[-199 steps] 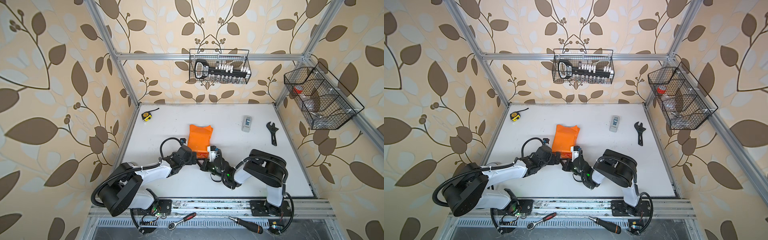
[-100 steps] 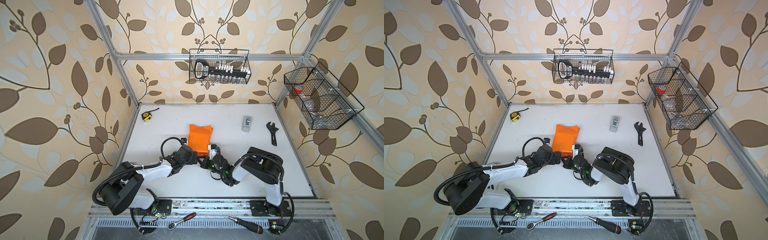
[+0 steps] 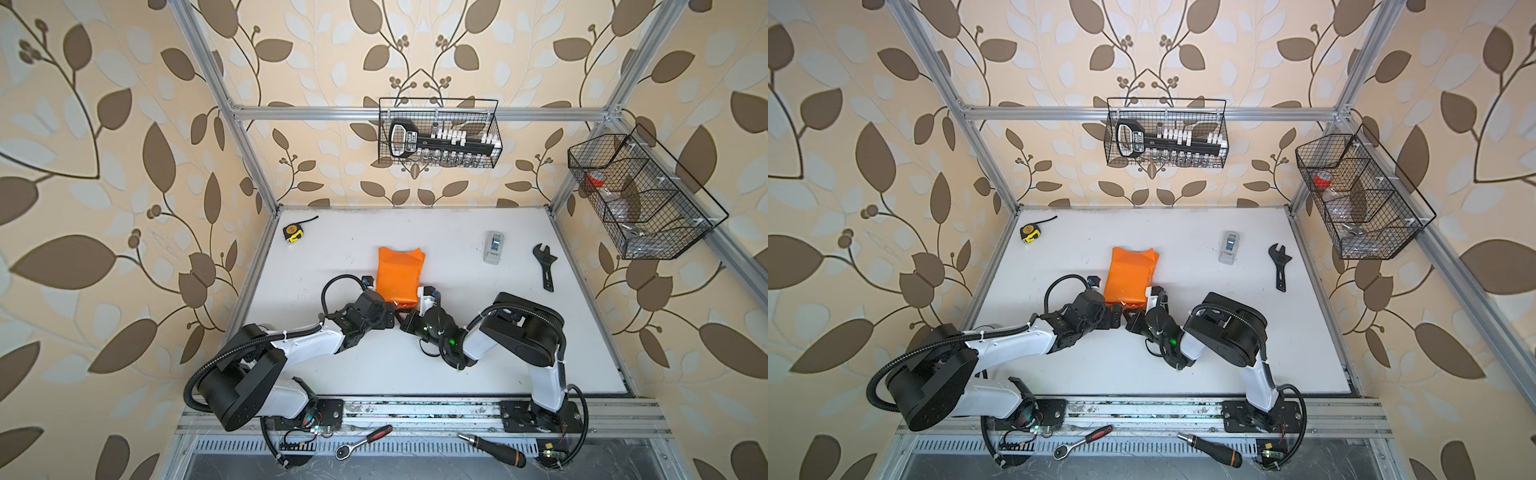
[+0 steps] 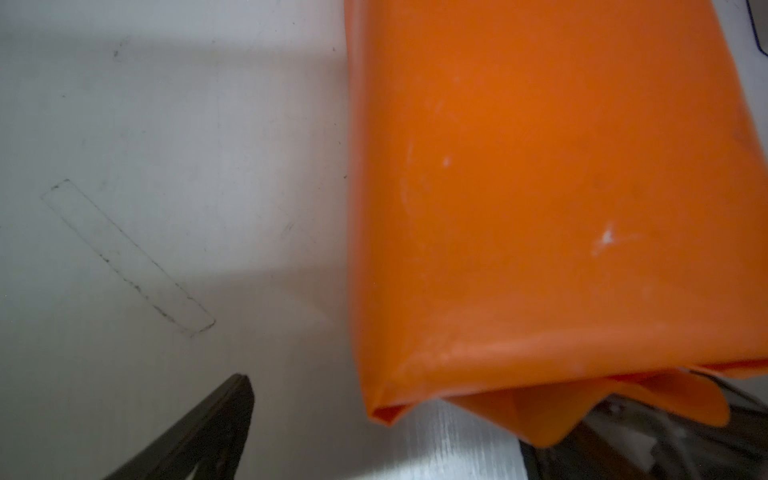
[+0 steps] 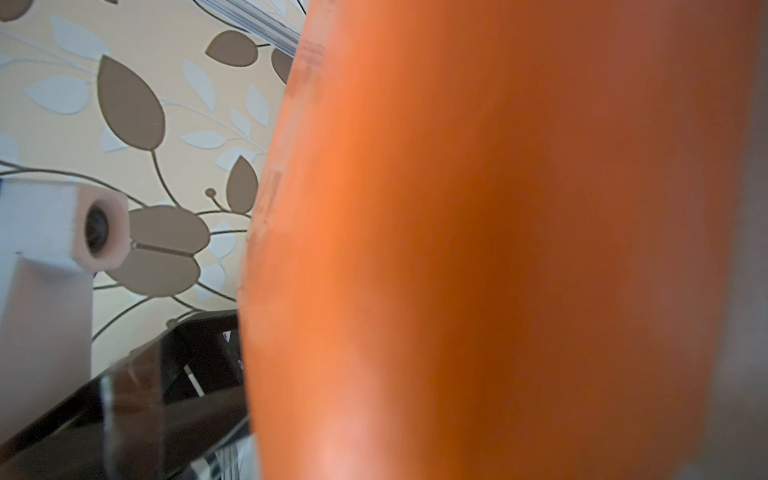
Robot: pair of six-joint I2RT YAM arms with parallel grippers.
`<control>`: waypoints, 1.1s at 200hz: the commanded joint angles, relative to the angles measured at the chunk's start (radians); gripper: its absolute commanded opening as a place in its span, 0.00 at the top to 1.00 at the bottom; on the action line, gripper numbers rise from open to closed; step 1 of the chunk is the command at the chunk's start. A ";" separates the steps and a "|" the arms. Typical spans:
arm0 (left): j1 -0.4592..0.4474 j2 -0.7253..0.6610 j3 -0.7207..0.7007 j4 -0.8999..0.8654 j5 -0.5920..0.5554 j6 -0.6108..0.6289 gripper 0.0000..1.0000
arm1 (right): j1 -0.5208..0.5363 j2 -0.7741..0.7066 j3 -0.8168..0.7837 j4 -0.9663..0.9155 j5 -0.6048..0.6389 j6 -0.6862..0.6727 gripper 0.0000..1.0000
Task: Wrap a gift box in wrapping paper
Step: Stick the wrapping paper to the gift box.
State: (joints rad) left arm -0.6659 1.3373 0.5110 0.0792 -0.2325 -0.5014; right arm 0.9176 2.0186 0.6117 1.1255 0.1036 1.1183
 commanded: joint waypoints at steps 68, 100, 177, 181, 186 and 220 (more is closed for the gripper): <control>0.011 -0.242 -0.002 -0.172 0.004 0.013 0.03 | -0.005 0.019 0.020 0.037 0.019 0.031 1.00; 0.010 -0.351 -0.016 -0.203 0.115 0.036 0.06 | -0.007 0.016 0.020 0.038 0.019 0.029 1.00; 0.017 -0.408 0.034 -0.216 0.445 0.082 0.10 | -0.009 0.010 0.015 0.042 0.016 0.031 1.00; 0.017 -0.392 0.037 -0.212 0.458 0.082 0.12 | -0.009 0.008 0.016 0.043 0.015 0.031 1.00; 0.017 -0.374 0.042 -0.207 0.472 0.084 0.14 | -0.009 0.008 0.016 0.042 0.016 0.031 1.00; 0.017 -0.293 0.045 -0.166 0.503 0.083 0.35 | -0.009 0.007 0.017 0.043 0.013 0.032 1.00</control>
State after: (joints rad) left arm -0.6590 1.0199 0.5194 -0.1287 0.2070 -0.4324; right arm 0.9131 2.0190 0.6117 1.1305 0.1043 1.1336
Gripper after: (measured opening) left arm 0.693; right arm 0.047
